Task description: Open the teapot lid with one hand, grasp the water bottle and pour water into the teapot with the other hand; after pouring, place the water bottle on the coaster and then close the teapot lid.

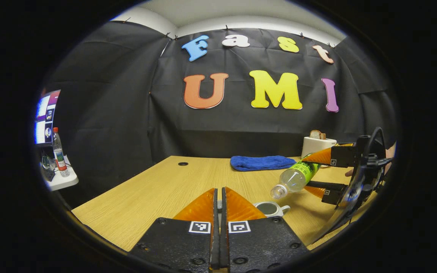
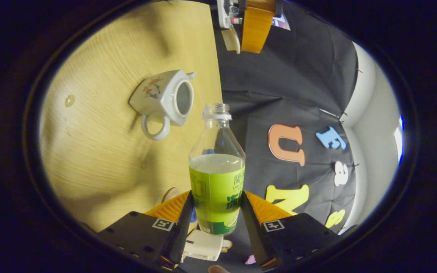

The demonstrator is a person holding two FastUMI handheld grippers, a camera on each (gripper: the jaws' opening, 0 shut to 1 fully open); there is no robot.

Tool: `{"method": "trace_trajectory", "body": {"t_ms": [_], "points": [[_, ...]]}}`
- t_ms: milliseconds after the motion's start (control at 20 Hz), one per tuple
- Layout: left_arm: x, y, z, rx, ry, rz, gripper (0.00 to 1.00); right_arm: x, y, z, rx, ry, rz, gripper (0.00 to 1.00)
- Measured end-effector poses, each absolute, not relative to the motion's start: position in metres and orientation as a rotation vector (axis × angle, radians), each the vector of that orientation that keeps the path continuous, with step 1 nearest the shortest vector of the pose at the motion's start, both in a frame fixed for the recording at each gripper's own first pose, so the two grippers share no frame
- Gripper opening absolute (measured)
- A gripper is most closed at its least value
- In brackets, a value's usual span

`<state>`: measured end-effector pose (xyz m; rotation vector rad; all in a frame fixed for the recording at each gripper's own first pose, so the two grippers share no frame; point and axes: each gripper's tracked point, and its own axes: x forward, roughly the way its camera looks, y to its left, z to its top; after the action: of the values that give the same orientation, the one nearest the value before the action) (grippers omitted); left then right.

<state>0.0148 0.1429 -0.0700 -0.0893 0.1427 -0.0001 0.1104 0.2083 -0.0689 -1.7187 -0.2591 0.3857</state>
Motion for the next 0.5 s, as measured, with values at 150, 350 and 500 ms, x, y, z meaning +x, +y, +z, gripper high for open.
{"method": "trace_trajectory", "body": {"t_ms": [150, 350, 500], "points": [[0.014, 0.145, -0.070, -0.091, 0.144, 0.005, 0.03, 0.109, 0.214, -0.059, -1.792, -0.322, 0.362, 0.70], [0.013, 0.147, -0.068, -0.090, 0.142, 0.008, 0.03, 0.110, 0.217, -0.052, -1.872, -0.380, 0.334, 0.70], [0.012, 0.149, -0.068, -0.089, 0.140, 0.009, 0.03, 0.108, 0.218, -0.049, -1.913, -0.410, 0.322, 0.70]]}}
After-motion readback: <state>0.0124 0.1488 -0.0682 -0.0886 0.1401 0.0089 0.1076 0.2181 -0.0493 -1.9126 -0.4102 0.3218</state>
